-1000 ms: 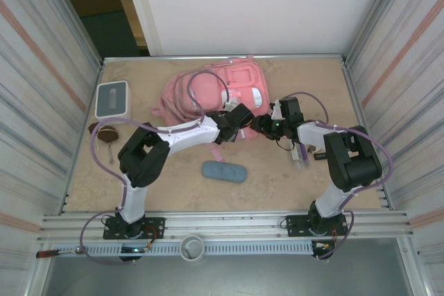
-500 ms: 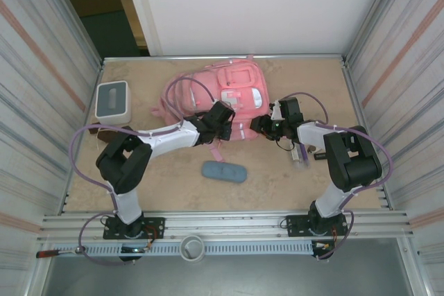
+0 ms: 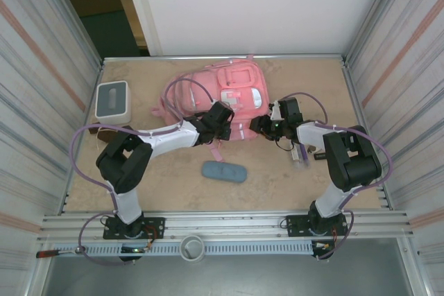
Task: Pack books, pencil case, and school supplies into a backpack
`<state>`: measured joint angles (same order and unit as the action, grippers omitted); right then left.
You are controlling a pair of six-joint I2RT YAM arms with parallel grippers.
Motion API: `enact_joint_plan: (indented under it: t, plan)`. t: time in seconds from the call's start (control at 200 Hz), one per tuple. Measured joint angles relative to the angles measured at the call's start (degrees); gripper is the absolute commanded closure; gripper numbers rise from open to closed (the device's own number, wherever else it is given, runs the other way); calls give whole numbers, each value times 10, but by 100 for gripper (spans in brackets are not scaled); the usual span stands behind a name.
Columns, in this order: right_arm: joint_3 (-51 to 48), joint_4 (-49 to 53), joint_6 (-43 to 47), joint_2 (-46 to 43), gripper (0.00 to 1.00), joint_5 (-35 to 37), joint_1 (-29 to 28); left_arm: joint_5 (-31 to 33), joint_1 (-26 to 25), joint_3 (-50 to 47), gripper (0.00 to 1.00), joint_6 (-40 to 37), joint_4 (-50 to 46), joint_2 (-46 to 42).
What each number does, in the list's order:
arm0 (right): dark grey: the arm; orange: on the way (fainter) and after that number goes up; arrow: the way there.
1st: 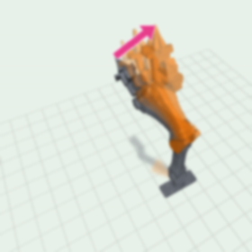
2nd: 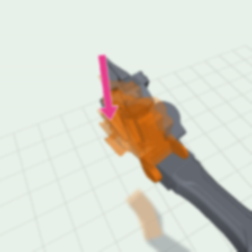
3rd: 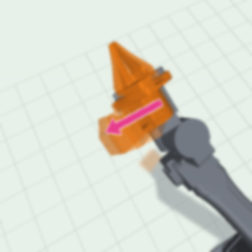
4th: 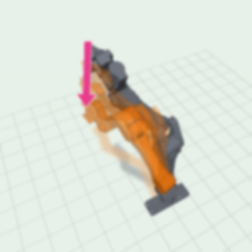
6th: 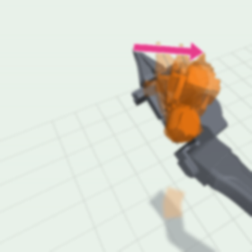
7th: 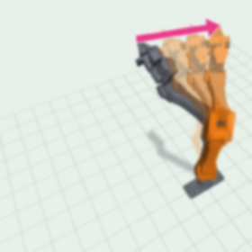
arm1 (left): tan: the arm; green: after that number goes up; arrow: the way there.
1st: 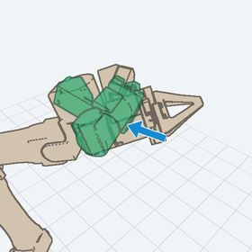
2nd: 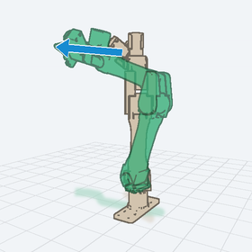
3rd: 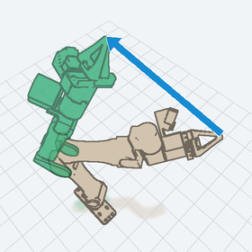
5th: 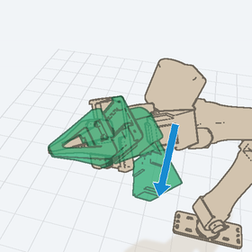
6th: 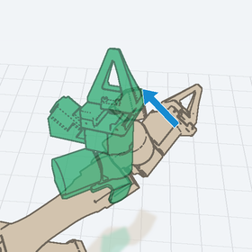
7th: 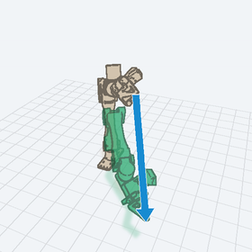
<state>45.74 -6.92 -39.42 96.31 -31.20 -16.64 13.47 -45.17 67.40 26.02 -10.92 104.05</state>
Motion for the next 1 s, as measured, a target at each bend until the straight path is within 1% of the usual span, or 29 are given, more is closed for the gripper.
enact_joint_plan:
  t: [0.13, 0.366, 0.521, 0.691, 0.997]
  plan:
    - [0, -1, 0, 1, 55, -2, -4, 24, -6, 11, 80, 0, -24, 3]
    - [0, -1, 0, 1, 55, -2, -4, 77, -25, 47, 80, -2, -78, 21]
    - [0, -2, 0, 1, 55, -2, -4, 94, -30, 56, 79, -3, -98, 23]
    - [0, -2, 0, 1, 55, -2, -4, 112, -37, 68, 73, -7, -123, 29]
    - [0, -4, 0, 5, 55, -2, -4, 134, -47, 99, 73, -18, -160, 55]
